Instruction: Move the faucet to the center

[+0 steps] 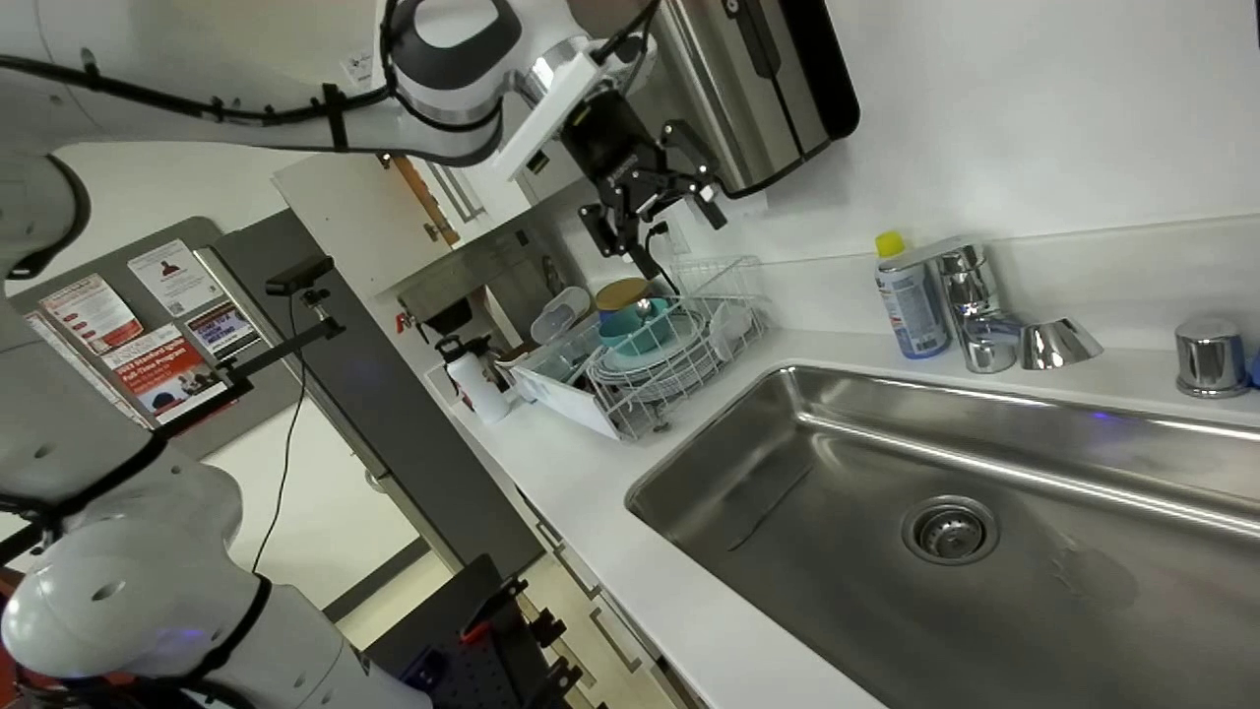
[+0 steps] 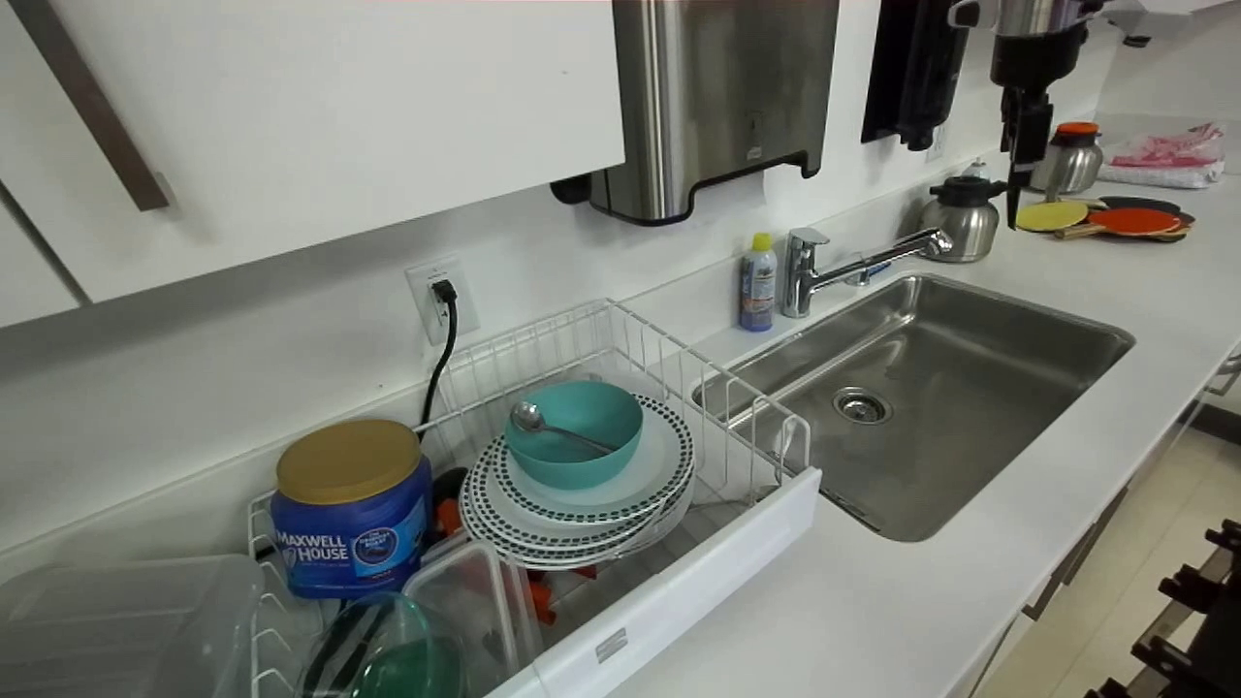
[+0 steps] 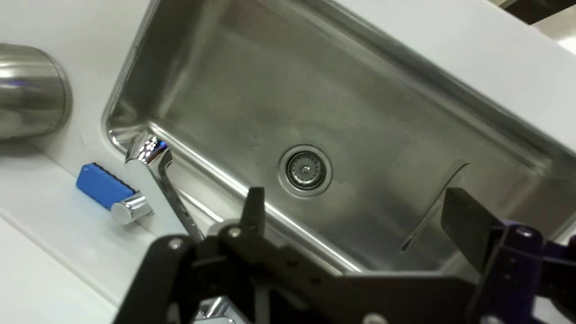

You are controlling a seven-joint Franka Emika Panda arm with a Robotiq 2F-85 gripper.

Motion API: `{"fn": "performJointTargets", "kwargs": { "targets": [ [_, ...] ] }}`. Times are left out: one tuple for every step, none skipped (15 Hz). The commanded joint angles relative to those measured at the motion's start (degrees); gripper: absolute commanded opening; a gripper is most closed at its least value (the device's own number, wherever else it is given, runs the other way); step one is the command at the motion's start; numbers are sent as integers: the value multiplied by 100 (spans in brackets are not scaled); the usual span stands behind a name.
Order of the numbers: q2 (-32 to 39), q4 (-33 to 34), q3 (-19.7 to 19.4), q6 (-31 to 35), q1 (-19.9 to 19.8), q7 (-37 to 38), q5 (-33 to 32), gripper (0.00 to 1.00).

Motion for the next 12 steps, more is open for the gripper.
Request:
{"fn": "performJointTargets", "kwargs": {
  "targets": [
    [918,656,-69,618,-290,-536,50,100],
    [1137,792,-59,795,-379,-729,133,100],
    [1326,911,-29,968,-466,-931,198,100],
    [1540,1066,6,1106,-554,-1115,313,100],
    [1736,1215,40,1211,-633,-1267,435,100],
    [1911,1362,86,1255,-710,-1439,596,100],
    [2072,1509,137,1235,-789,-1599,778,100],
    [2137,1624,181,1068,-829,-1685,894,100],
    [1886,1234,116,1188,-736,-1384,634,100],
    [2012,1354,144,1187,-780,-1469,721,100],
    [2091,1437,154,1186,-800,-1508,754,100],
    [2130,1483,160,1186,-808,-1525,761,100]
  ]
}}
